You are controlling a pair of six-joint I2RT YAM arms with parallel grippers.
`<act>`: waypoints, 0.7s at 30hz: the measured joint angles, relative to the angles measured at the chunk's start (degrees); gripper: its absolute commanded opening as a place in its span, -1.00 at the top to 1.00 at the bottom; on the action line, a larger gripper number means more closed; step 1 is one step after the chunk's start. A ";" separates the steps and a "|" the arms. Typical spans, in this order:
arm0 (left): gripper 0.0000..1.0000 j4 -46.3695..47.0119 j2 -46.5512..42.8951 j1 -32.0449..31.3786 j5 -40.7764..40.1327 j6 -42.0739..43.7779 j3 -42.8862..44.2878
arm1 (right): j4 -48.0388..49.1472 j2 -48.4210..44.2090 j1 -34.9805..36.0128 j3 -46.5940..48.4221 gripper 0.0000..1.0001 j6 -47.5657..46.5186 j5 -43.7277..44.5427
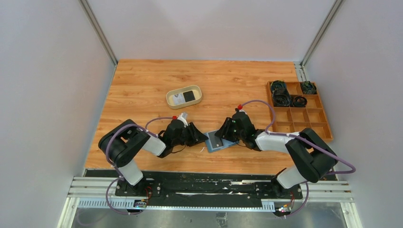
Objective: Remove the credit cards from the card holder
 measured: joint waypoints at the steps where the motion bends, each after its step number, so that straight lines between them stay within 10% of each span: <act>1: 0.39 0.94 0.37 0.00 0.02 -0.55 -0.28 | 0.00 0.00 0.00 0.00 0.15 0.02 0.00; 12: 1.00 14.99 7.54 -0.07 0.83 -6.14 -2.80 | 0.07 0.00 0.00 -0.09 0.15 0.00 0.07; 21: 1.00 13.55 3.82 -0.07 0.72 -4.98 -2.69 | -0.28 -1.18 0.00 -0.83 0.07 -0.07 0.48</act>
